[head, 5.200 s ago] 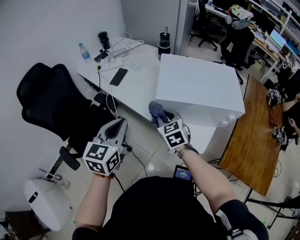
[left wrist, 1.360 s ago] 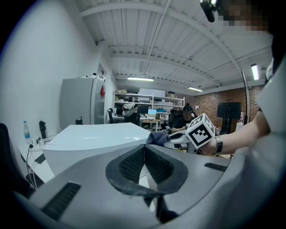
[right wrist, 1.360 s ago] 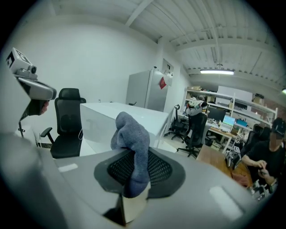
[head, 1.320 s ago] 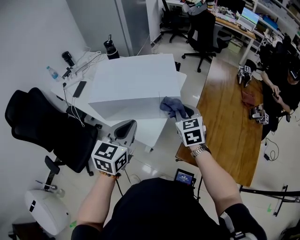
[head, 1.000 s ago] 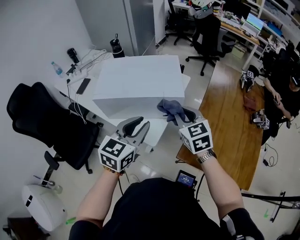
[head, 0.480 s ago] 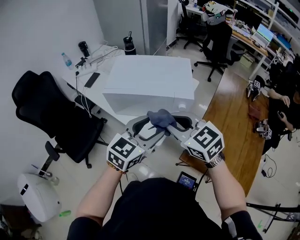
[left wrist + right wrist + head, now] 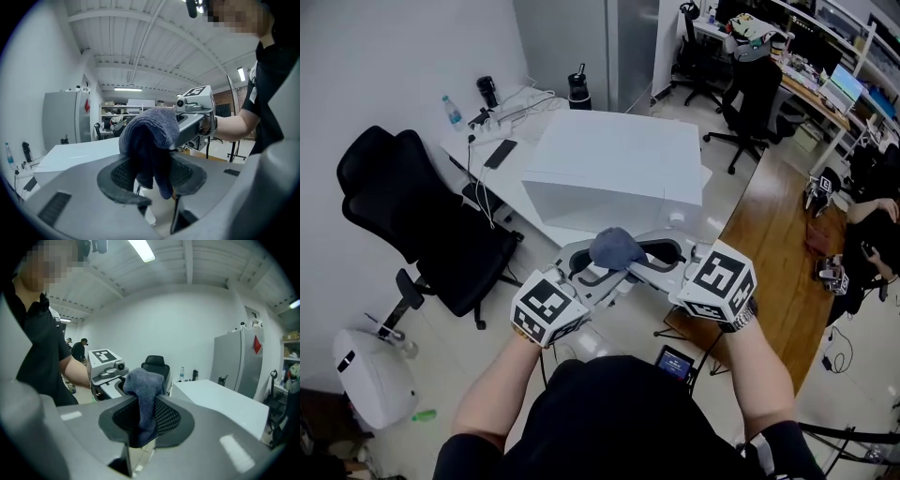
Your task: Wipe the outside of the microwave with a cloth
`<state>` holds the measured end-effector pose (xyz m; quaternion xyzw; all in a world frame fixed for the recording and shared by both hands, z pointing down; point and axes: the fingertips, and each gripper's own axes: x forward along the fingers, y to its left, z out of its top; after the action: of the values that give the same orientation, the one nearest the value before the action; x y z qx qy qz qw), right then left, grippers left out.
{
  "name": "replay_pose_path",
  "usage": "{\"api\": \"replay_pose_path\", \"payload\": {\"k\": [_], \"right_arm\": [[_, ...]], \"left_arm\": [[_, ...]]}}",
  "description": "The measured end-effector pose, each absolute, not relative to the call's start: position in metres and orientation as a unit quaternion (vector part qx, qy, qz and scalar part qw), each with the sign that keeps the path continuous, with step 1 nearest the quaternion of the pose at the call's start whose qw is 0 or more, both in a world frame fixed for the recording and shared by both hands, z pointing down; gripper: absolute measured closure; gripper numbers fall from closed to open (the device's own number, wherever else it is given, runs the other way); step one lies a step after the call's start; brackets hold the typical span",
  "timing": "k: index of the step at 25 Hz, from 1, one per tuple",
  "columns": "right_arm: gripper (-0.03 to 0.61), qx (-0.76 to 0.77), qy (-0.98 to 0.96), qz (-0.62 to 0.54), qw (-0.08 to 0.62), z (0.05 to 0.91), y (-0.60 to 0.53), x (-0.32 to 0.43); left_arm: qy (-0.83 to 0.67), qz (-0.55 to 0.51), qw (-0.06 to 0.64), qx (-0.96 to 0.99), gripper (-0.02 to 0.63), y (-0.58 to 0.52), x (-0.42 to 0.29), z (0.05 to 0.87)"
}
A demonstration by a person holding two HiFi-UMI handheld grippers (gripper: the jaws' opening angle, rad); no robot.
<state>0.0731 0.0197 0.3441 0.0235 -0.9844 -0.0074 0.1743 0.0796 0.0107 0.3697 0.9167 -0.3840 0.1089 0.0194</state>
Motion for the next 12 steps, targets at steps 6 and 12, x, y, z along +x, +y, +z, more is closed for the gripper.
{"api": "replay_pose_path", "payload": {"k": [6,12], "right_arm": [[0.487,0.025,-0.987,-0.011,0.159,0.339,0.021,0.062],[0.46,0.047,-0.986,-0.026,0.158,0.343,0.014,0.039]], "left_arm": [[-0.425,0.104,0.015,0.899,0.506,0.014,0.062,0.367],[-0.501,0.097,0.026,0.86,0.514,0.01,0.01,0.372]]}}
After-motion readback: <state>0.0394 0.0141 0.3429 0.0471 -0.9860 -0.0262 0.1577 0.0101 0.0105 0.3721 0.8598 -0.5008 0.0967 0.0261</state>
